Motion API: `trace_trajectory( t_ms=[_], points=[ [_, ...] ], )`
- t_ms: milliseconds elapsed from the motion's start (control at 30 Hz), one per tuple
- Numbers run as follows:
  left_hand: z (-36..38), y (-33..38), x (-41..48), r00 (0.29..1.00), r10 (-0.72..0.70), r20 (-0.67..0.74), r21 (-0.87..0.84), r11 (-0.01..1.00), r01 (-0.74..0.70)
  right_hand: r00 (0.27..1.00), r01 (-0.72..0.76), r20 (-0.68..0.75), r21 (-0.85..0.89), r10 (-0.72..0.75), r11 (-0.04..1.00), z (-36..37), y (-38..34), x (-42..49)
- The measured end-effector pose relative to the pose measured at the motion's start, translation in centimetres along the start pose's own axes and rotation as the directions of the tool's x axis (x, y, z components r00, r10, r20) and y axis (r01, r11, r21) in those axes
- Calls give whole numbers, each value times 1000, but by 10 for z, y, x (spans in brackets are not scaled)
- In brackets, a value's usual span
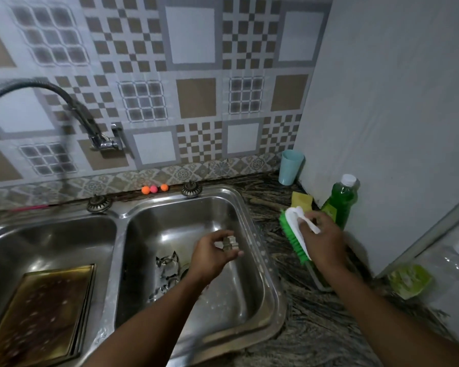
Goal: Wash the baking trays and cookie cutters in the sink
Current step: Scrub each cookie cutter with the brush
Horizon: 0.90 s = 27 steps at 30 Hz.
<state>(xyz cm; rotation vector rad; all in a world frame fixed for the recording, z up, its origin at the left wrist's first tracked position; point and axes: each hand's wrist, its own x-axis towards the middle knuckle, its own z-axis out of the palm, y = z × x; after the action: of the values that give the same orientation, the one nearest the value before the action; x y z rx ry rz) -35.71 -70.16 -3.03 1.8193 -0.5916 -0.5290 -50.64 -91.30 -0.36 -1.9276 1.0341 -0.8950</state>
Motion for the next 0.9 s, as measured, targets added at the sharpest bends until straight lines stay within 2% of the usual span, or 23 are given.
trace_trajectory(
  t_ms=[100, 167, 267, 333, 400, 467, 533, 667, 767, 833, 900],
  points=[
    [-25, 0, -2, 999, 32, -11, 14, 999, -32, 983, 112, 132, 133, -129, 985, 43, -57, -24],
    [-44, -2, 0, 999, 50, -1, 2, 999, -50, 945, 150, 254, 214, -204, 965, 75, -85, -47],
    [-82, -10, -5, 998, 63, 22, 0, 998, -63, 903, 189, 352, 194, -248, 963, 103, -91, -70],
    [-107, -19, -13, 999, 42, 4, -18, 999, -42, 915, 182, 332, 169, -230, 969, 110, -89, -75],
    [-126, -24, -18, 1000, 23, 13, -68, 997, -22, 924, 168, 303, 230, -234, 959, 123, -100, -84],
    [-142, -23, -19, 998, 27, 51, -107, 994, -21, 887, 214, 335, 315, -319, 925, 141, -124, -100],
    [-156, -29, -18, 997, 36, 68, -125, 992, -28, 857, 221, 385, 325, -343, 919, 155, -127, -112],
    [-177, -42, -25, 998, -50, 40, -287, 956, 60, 898, 153, 346, 334, -272, 930, 161, -121, -108],
    [-189, -34, -21, 998, -25, 54, -370, 928, 43, 889, 149, 348, 396, -298, 906, 171, -139, -118],
    [-198, -31, -20, 998, -36, 54, -465, 884, 57, 896, 105, 366, 375, -251, 921, 170, -130, -121],
    [-205, -29, -20, 995, -57, 77, -589, 803, 92, 934, 59, 305, 381, -185, 923, 166, -117, -115]
  ],
)
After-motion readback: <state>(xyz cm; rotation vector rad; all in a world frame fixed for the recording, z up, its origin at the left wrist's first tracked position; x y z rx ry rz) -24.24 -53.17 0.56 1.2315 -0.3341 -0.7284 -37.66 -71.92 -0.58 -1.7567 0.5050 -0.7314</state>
